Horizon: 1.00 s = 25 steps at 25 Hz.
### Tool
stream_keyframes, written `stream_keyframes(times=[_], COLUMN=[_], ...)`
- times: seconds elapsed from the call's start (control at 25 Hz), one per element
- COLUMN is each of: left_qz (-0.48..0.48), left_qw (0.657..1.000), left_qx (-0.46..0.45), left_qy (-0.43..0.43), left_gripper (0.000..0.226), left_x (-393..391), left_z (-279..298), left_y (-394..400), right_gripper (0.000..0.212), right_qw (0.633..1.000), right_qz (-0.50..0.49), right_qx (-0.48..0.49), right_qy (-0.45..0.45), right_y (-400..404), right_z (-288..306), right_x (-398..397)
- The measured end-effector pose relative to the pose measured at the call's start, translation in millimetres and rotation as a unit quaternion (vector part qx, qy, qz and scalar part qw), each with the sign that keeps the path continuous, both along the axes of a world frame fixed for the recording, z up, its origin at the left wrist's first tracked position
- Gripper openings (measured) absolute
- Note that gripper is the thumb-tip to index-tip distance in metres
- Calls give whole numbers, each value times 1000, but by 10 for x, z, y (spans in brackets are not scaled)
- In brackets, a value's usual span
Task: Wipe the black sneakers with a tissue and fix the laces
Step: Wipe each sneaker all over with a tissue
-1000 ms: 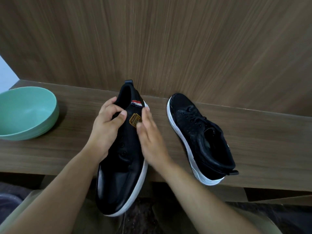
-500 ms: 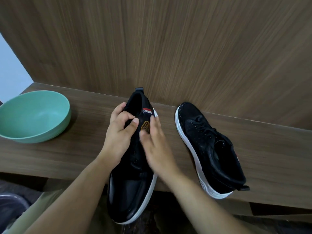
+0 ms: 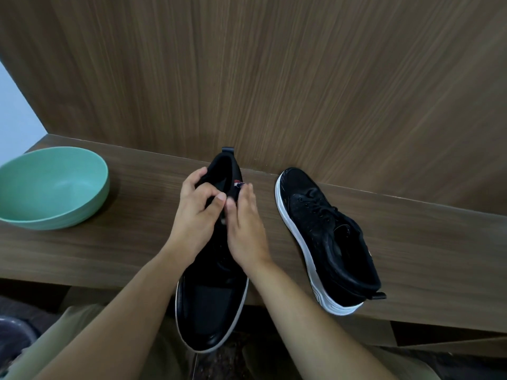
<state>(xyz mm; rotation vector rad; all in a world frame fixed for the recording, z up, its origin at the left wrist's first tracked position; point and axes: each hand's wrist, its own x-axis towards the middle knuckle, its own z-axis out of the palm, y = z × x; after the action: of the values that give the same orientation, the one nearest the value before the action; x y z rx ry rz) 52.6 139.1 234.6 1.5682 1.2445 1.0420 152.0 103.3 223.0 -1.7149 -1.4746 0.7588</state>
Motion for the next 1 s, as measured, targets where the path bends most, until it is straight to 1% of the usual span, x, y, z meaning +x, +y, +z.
stream_keyframes(times=[0.04,0.08,0.16,0.2,0.24,0.32,0.36,0.4,0.44,0.48,0.52,0.6,0.68,0.72,0.76,0.84,0.92,1.0], left_qz=[-5,-15,-67,-111,-160,-252,-288,-316,-337,-351,-360,-371,-358,-328,-287,-175,-63,19], left_qw=[1000,999,990,980,967,941,931,925,920,916,912,909,912,918,928,949,962,966], left_qx=[10,29,84,110,133,151,146,133,118,112,108,104,112,120,125,154,175,149], left_qy=[16,39,97,123,145,169,169,164,161,162,164,161,167,186,201,213,201,212], left_gripper=[14,13,11,9,7,8,7,5,2,5,13,27,33,31,29,32,23,20], left_x=[20,43,74,74,70,62,54,44,15,-9,-41,-108,-153,-175,-221,-364,-518,-611], left_z=[-3,1,43,78,126,226,278,328,376,419,451,510,551,591,631,711,726,637], left_y=[-5,-7,-8,-4,11,3,-10,-29,-53,-81,-113,-175,-217,-225,-214,-191,-194,-220], right_gripper=[60,61,58,55,52,53,59,66,72,73,68,44,23,20,23,28,26,33], right_qw=[999,991,943,931,934,954,950,933,914,906,905,902,893,884,877,868,869,878], right_qz=[21,49,91,84,60,-7,-32,-44,-35,-15,10,43,42,30,14,-16,-27,-46], right_qx=[-14,-35,-64,-63,-41,17,48,79,106,119,118,128,137,137,133,136,147,118], right_qy=[-40,-117,-312,-351,-350,-299,-307,-348,-390,-406,-410,-410,-427,-445,-462,-477,-472,-461], right_y=[-194,-387,-723,-830,-880,-910,-887,-850,-818,-802,-799,-804,-826,-835,-843,-837,-858,-921], right_z=[-18,-17,14,76,168,293,343,373,389,416,457,508,520,504,485,478,488,516], right_x=[-1,34,173,273,366,534,596,644,675,706,746,826,852,843,819,740,636,462])
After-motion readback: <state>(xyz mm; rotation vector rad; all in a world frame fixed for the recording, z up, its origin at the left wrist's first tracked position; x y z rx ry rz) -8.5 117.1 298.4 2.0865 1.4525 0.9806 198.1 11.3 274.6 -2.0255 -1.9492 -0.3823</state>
